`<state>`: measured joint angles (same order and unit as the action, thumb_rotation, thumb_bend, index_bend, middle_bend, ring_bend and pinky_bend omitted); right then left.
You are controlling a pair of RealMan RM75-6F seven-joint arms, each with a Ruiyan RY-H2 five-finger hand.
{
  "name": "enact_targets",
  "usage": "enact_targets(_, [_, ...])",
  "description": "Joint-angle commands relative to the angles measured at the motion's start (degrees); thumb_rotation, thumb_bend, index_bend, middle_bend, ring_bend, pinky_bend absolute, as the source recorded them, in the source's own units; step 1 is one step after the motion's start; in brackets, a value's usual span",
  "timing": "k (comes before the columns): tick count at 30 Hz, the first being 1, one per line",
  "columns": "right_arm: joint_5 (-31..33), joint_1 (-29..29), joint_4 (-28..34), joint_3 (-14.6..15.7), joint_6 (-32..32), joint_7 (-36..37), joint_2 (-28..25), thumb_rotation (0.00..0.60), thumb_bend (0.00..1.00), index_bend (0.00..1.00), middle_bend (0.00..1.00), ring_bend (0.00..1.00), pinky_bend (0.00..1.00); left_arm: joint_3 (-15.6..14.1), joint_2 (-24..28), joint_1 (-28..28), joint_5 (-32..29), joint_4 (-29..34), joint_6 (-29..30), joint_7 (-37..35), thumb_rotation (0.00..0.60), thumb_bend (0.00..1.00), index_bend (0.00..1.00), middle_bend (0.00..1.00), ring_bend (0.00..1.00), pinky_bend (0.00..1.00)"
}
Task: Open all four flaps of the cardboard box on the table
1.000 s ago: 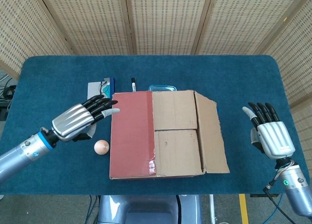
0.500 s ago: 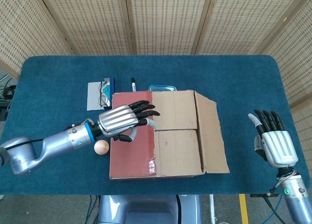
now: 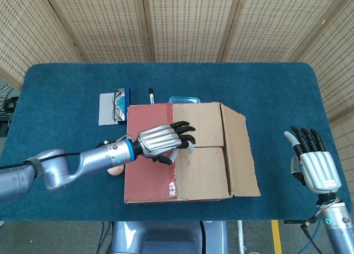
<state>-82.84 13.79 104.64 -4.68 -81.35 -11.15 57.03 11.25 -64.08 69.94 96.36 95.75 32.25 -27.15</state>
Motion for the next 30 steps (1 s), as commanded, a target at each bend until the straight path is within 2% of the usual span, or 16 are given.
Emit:
enact_targets(1, [0.06,-0.05,-0.01,-0.01,0.15,0.03,0.02,0.600,0.80,0.10,0.07,0.00,0.00,-0.45,-1.08,0.53,-1.14,-0.56,-0.68,1.68,0.258,1.00,0.35,0.26,0.08,0.00])
enact_targets(6, [0.37,-0.13,-0.03,-0.26,0.61,0.47,0.11,0.600,0.79,0.10,0.07,0.00,0.00,-1.51,-1.70,0.53,-2.77,-0.78,-1.20,5.21,0.258,1.00,0.39,0.30,0.10,0.00])
enact_targets(17, [0.52,-0.56,-0.54,-0.51,1.08,1.44,0.40,0.600,0.78,0.10,0.07,0.00,0.00,-3.56,-1.97,0.10,-5.74,-0.88,-1.86,9.23,0.258,1.00,0.40,0.30,0.10,0.00])
enact_targets(22, [0.49,-0.72,-0.66,-0.62,1.22,1.58,0.45,0.600,0.78,0.10,0.07,0.00,0.00,-3.88,-2.21,-0.42,-6.01,-1.69,-0.26,11.23,0.259,1.00,0.42,0.33,0.12,0.00])
enact_targets(27, [0.42,-0.79,-0.74,-0.84,1.29,1.84,0.42,0.600,0.78,0.10,0.07,0.00,0.00,-4.02,-0.83,-1.41,-6.02,-1.78,1.82,12.01,0.259,1.00,0.50,0.39,0.14,0.00])
enact_targets(30, [0.37,-0.75,-0.75,-1.01,1.32,1.77,0.48,0.600,0.78,0.10,0.07,0.00,0.00,-4.05,-0.07,-1.92,-6.37,-1.63,2.64,11.81,0.258,1.00,0.50,0.41,0.16,0.00])
